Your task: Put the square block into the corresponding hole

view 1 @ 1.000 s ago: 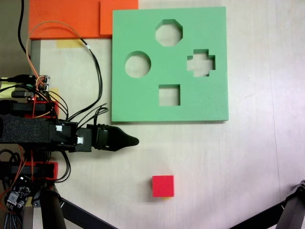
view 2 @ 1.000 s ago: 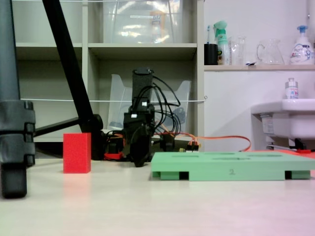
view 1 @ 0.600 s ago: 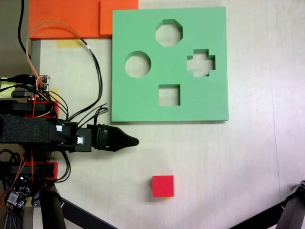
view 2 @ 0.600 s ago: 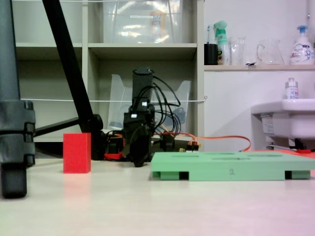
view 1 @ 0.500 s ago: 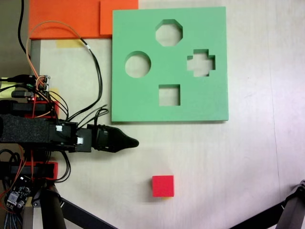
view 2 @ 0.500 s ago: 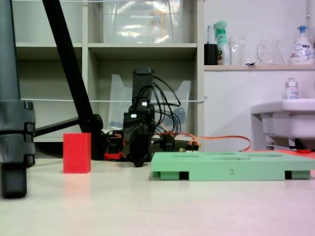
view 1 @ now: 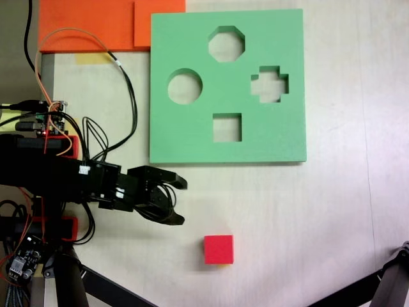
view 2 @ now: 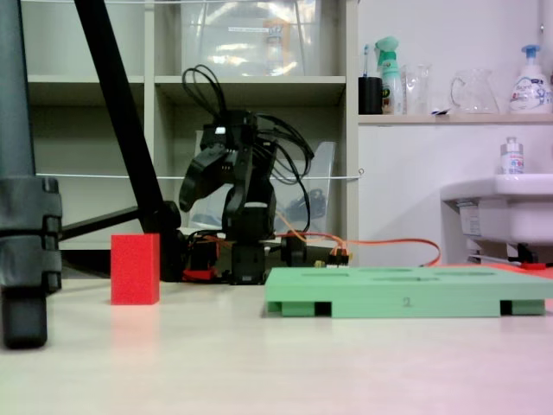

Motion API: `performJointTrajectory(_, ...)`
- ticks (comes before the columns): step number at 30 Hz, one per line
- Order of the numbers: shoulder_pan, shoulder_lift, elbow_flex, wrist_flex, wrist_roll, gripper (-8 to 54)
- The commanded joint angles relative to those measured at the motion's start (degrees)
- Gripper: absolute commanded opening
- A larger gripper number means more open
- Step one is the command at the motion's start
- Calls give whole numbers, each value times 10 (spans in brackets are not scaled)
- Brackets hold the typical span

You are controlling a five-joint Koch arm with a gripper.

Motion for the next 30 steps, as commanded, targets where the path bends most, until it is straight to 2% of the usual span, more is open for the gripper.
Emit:
performJointTrajectory(1, 9, -50, -120, 118, 14, 286)
performJointTrajectory(5, 31, -200, -332, 315, -28, 274)
performJointTrajectory(9, 59, -273, -417, 331, -64, 276)
performJointTrajectory(10, 62, -287, -432, 338, -81, 299)
performJointTrajectory(11, 68, -303, -450, 349, -92, 361)
performJointTrajectory(12, 69, -308, -458, 350, -104, 389)
performJointTrajectory(16, 89, -343, -468, 343, -155, 435)
performJointTrajectory(19, 101, -397, -488, 340, -171, 524)
performJointTrajectory(30, 133, -490, -496, 294, -184, 524)
